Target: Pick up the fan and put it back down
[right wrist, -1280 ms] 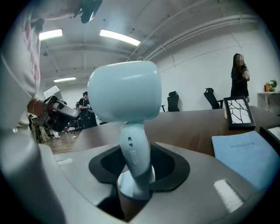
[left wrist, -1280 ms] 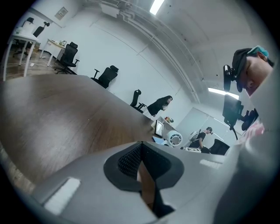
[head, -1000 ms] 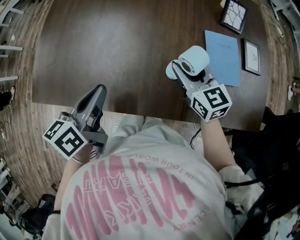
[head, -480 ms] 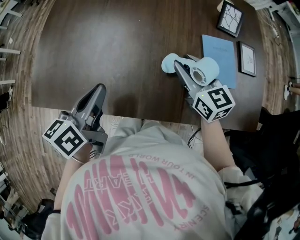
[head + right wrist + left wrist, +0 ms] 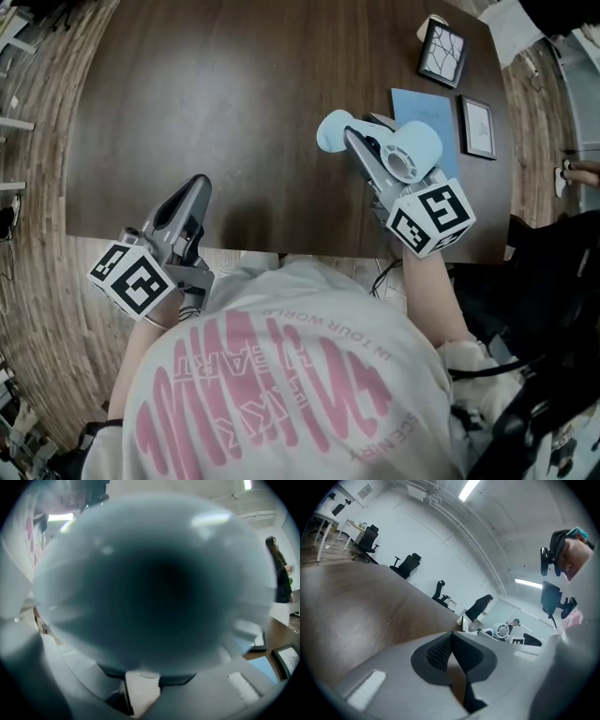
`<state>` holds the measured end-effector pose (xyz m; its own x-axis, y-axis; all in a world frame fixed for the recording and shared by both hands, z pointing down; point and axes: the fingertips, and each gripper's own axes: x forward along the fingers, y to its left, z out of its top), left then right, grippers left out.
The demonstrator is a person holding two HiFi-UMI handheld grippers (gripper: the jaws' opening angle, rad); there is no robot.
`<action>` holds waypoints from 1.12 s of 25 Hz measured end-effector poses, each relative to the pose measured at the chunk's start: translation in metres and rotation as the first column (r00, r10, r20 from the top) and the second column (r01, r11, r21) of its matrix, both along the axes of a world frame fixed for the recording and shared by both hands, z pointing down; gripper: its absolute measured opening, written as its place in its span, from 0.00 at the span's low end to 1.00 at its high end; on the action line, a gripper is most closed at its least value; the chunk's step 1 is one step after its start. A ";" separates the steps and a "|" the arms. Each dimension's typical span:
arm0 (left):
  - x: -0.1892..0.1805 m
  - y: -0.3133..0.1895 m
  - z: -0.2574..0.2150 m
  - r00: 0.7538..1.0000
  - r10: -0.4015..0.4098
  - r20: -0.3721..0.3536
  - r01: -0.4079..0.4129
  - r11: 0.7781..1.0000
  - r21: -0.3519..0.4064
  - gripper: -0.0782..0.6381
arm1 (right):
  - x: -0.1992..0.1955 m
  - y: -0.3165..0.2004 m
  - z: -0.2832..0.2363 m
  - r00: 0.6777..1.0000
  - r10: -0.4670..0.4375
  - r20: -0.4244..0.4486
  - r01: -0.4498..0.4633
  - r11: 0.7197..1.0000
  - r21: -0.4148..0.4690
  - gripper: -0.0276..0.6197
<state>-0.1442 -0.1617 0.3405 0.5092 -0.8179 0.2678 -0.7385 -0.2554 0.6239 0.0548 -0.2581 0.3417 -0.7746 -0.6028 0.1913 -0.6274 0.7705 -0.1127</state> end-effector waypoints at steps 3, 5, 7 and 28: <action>-0.003 -0.009 -0.007 1.000 0.012 -0.011 -0.012 1.000 0.026 0.14 | -0.004 0.000 -0.029 1.000 -0.010 0.007 0.010 0.999 0.048 0.27; -0.006 -0.012 -0.014 1.000 0.019 -0.016 -0.019 0.999 0.039 0.14 | -0.008 0.003 -0.050 0.999 -0.020 0.029 0.018 0.997 0.068 0.27; -0.008 -0.013 -0.021 0.999 0.038 -0.013 -0.037 0.998 0.055 0.14 | -0.013 0.008 -0.073 0.998 -0.030 0.050 0.025 0.995 0.096 0.27; -0.025 -0.026 -0.089 0.984 0.178 -0.014 -0.170 0.956 0.241 0.14 | -0.050 0.072 -0.220 0.986 -0.079 0.149 0.028 0.947 0.320 0.27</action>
